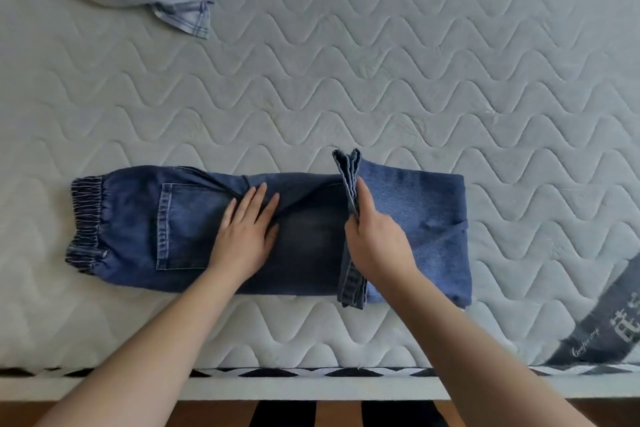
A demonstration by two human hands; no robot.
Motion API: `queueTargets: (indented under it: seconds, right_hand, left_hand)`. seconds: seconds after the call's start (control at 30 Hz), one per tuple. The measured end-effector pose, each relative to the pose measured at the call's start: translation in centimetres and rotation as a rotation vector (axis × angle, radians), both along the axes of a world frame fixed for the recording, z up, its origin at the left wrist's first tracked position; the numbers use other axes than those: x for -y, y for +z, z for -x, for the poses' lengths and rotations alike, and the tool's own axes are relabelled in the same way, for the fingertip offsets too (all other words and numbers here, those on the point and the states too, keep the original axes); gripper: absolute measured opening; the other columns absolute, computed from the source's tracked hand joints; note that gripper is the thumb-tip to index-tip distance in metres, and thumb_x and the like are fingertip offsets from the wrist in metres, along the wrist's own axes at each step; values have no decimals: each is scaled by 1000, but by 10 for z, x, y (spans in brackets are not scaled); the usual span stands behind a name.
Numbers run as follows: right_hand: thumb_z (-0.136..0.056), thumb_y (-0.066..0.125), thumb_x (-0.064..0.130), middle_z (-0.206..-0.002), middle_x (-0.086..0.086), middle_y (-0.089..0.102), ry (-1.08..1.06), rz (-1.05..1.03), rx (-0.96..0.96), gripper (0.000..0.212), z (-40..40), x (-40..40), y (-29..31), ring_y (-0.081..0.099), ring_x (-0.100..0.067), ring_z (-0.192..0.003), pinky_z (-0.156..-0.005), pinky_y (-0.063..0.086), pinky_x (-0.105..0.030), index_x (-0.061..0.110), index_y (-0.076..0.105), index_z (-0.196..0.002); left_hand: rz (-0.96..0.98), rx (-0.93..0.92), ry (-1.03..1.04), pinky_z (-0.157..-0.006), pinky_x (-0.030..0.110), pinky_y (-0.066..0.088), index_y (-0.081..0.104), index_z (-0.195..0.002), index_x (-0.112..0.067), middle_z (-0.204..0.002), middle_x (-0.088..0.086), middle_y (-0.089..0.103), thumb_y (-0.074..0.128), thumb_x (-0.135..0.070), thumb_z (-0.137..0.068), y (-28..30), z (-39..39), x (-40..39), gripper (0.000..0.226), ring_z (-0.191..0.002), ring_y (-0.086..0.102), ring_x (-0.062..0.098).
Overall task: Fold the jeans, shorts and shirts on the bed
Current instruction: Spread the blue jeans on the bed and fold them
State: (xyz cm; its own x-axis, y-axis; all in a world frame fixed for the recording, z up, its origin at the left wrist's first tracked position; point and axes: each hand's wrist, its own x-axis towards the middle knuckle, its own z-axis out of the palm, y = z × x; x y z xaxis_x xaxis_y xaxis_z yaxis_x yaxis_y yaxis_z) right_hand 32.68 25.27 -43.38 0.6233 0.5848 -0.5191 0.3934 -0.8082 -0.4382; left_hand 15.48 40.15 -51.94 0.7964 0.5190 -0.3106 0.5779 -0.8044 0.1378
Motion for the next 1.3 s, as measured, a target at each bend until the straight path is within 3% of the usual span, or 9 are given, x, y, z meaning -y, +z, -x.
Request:
queueTargets:
  seconds: [0.1, 0.17, 0.3, 0.47, 0.67, 0.8, 0.97, 1.07, 1.3]
  right_hand:
    - [-97, 33, 20, -73, 0, 55, 37, -12, 31, 64, 35, -26, -11, 51, -27, -63, -58, 39, -35, 30, 6, -154]
    - [-97, 33, 19, -104, -7, 65, 83, 12, 64, 65, 56, -40, -24, 57, -30, -72, -60, 39, -35, 27, 5, -155]
    - [-103, 29, 36, -159, -11, 24, 179, 118, -5, 60, 79, -56, -51, 55, -35, -115, -80, 47, -40, 25, 2, -156]
    - [-104, 28, 40, -161, -7, 21, 161, 32, -114, 53, 80, -51, -68, 38, -36, -134, -103, 38, -44, 24, 20, -154]
    - [-102, 36, 12, -143, 8, 51, -26, -171, -384, 44, 65, -23, -74, 47, -6, -129, -105, 33, -18, 28, 47, -142]
    - [-92, 32, -10, -122, 5, 64, -255, -281, -661, 57, 57, -18, -73, 58, -2, -117, -104, 43, -22, 23, 56, -131]
    - [-97, 39, 6, -146, 8, 45, -29, -305, -149, 50, 30, -25, -74, 37, -8, -134, -110, 26, -24, 25, 44, -143]
    - [-100, 40, 21, -161, 4, 20, 258, -265, 138, 55, 25, -35, -82, 12, -14, -148, -117, 9, -36, 24, 26, -153]
    - [-101, 22, 54, -164, 6, -6, 595, -4, 218, 68, 17, -58, -123, -8, -14, -150, -119, -11, -38, 24, -5, -156]
  left_hand:
    - [63, 71, 16, -115, 46, 29, 46, -144, -11, -154, 13, 36, 45, -30, -99, -3, 12, -5, 49, -142, 35, 29]
    - [131, 111, 34, -115, 44, 30, 47, -142, -9, -153, 13, 37, 53, -22, -97, -4, 18, -8, 47, -141, 36, 30]
    - [271, 219, 60, -118, 40, 27, 50, -140, -3, -152, 12, 41, 51, -12, -98, -2, 26, -15, 43, -143, 34, 26]
    - [306, 352, 197, -112, 36, 35, 62, -127, -3, -132, 10, 58, 52, -12, -97, 2, 19, -18, 33, -128, 49, 24]
    - [469, 348, 547, -82, 37, 50, 62, -117, -14, -97, 1, 59, 53, -30, -98, 15, -12, -17, 27, -84, 58, 17]
    - [642, 199, 709, -81, 30, 45, 49, -129, -15, -97, 0, 60, 58, -46, -93, 13, -11, 0, 49, -95, 59, 21]
    - [594, 119, 657, -78, 40, 51, 34, -132, -9, -109, 13, 62, 74, -49, -79, 8, 1, 34, 77, -98, 62, 34]
    - [535, -74, 600, -80, 38, 46, 37, -123, -7, -125, 15, 57, 71, -42, -85, 4, -2, 45, 61, -110, 58, 35]
    - [556, 29, 764, -79, 33, 45, 54, -108, -6, -109, 13, 65, 67, -22, -89, 4, 3, 44, 28, -103, 61, 33]
